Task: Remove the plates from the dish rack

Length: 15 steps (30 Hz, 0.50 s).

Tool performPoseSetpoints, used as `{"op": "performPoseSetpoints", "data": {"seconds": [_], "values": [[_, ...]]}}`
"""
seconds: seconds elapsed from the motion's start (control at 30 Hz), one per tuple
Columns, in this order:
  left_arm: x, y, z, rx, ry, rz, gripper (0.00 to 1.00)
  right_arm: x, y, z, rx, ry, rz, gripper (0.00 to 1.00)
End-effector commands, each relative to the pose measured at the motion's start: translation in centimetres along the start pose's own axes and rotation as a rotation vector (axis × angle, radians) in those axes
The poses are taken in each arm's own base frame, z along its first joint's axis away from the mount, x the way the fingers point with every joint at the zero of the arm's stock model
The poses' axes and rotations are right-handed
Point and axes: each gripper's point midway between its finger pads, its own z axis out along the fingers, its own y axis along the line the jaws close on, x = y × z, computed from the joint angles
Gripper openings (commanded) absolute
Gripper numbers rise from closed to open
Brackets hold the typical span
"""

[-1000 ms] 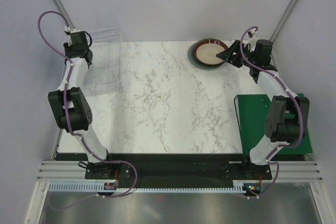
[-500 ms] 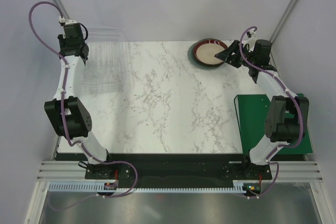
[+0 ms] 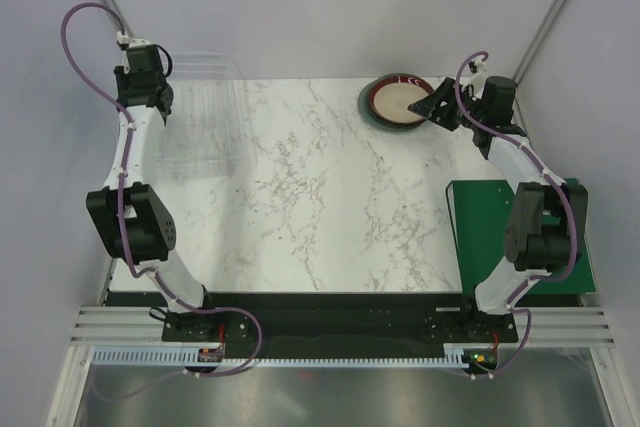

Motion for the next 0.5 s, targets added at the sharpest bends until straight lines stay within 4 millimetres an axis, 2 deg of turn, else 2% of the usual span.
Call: {"op": "performPoseSetpoints", "data": {"seconds": [0.0,0.1,0.27,0.4,0.47], "values": [[-6.2,2.6,-0.3,-0.135,-0.202,-0.207,0.02,-0.5,0.7,0.3,-0.044,-0.018,-0.039,0.75],[-5.3,2.1,0.9,-0.173,-0.169,-0.172,0.02,-0.3,0.6,0.4,-0.045,-0.015,-0.039,0.75],[-5.0,1.4,1.7,-0.166,-0.162,-0.155,0.02,0.1,0.2,0.6,-0.047,-0.006,-0.032,0.75],[-5.5,1.2,1.1,-0.141,-0.181,-0.159,0.02,0.3,-0.2,1.0,-0.049,-0.002,-0.023,0.75],[-6.2,1.2,-0.1,-0.124,-0.201,-0.171,0.02,0.3,-0.1,1.0,-0.055,-0.004,-0.019,0.74]]}}
